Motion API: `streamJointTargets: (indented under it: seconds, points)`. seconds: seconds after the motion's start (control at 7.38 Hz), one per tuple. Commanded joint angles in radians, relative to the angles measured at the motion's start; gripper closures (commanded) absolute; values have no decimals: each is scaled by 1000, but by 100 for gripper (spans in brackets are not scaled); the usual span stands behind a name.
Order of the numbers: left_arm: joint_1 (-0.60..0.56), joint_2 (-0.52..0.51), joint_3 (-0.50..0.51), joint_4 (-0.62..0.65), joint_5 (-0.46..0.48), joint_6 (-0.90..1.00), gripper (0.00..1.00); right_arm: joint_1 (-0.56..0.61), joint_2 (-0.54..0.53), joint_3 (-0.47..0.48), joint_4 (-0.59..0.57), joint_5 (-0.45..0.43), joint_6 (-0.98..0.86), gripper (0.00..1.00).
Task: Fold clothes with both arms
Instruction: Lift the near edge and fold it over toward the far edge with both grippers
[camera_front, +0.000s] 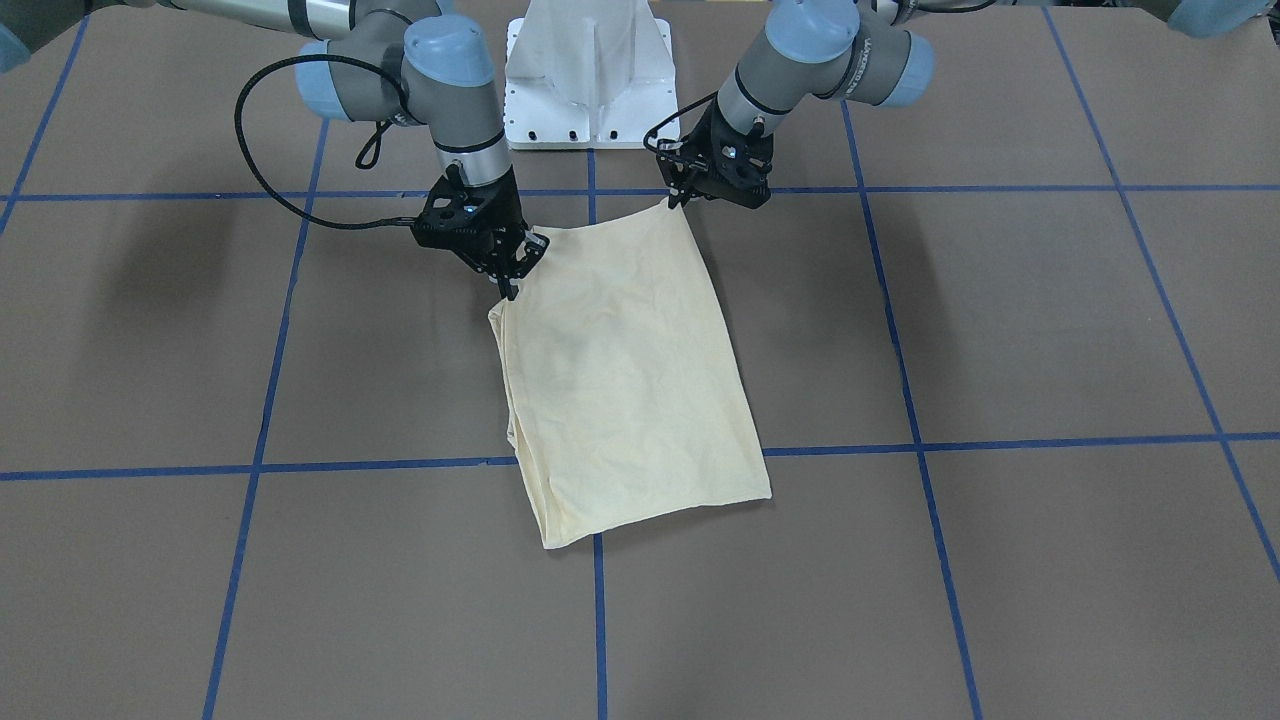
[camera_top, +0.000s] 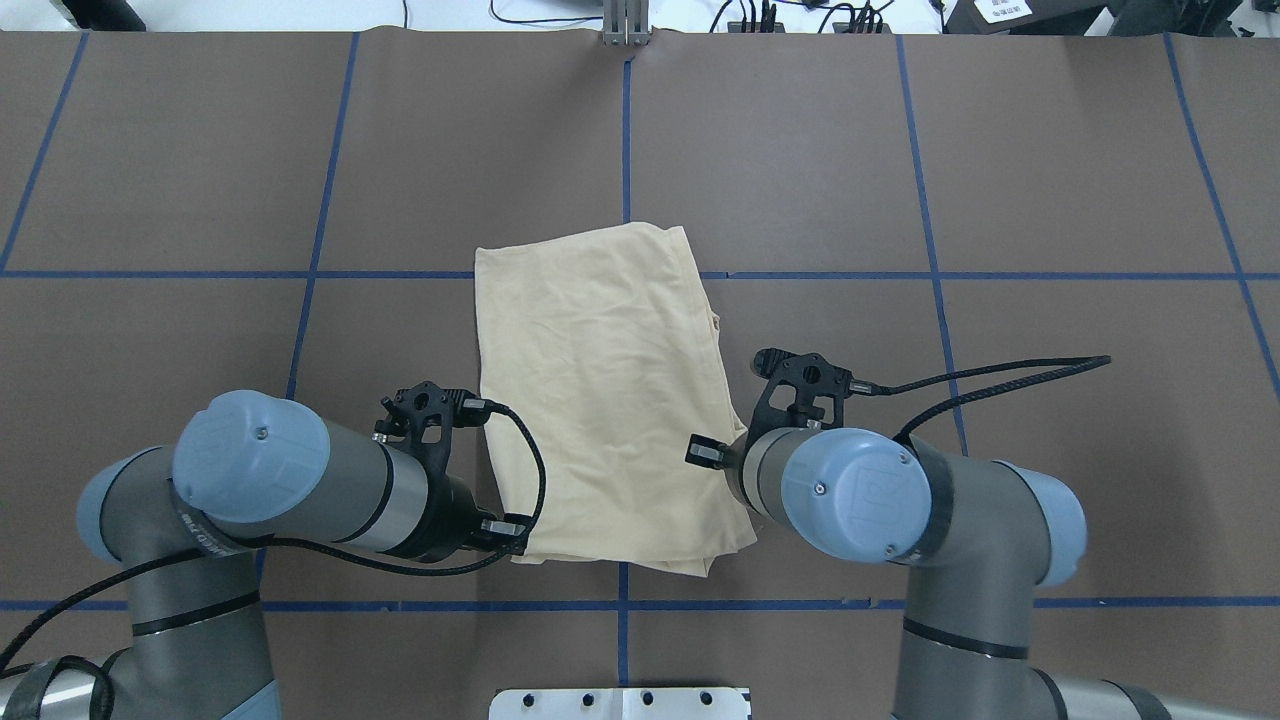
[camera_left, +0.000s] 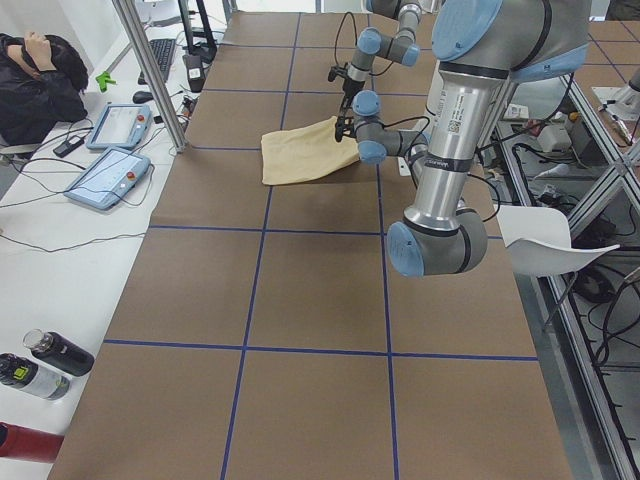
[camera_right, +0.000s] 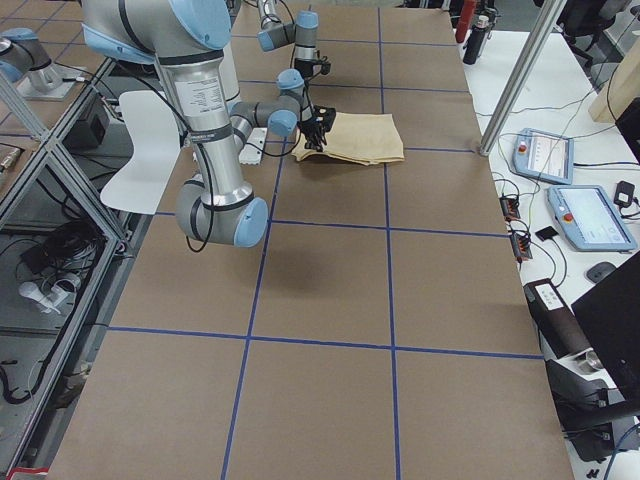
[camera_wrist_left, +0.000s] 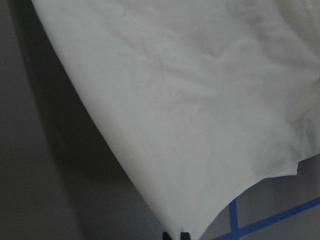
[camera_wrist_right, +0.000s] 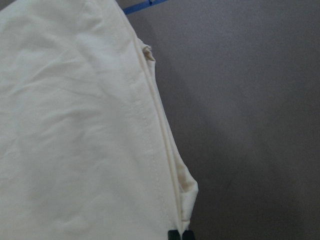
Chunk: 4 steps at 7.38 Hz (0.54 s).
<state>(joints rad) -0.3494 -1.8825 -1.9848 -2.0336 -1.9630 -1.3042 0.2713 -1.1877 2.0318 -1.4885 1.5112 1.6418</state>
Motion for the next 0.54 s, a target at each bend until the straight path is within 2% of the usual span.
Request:
streamJointTargets:
  seconds: [0.0,0.14,0.41]
  points:
    - [13,69,-182,88,-63,-6,100,-73,-43,201,-152,-2,47,100]
    - [10,56,-233,199,-94,-4,100,-75,-41,234,-204,-2,50,100]
    - [-6,-6,-201,257,-86,3,100,-61,-29,164,-205,-18,39,100]
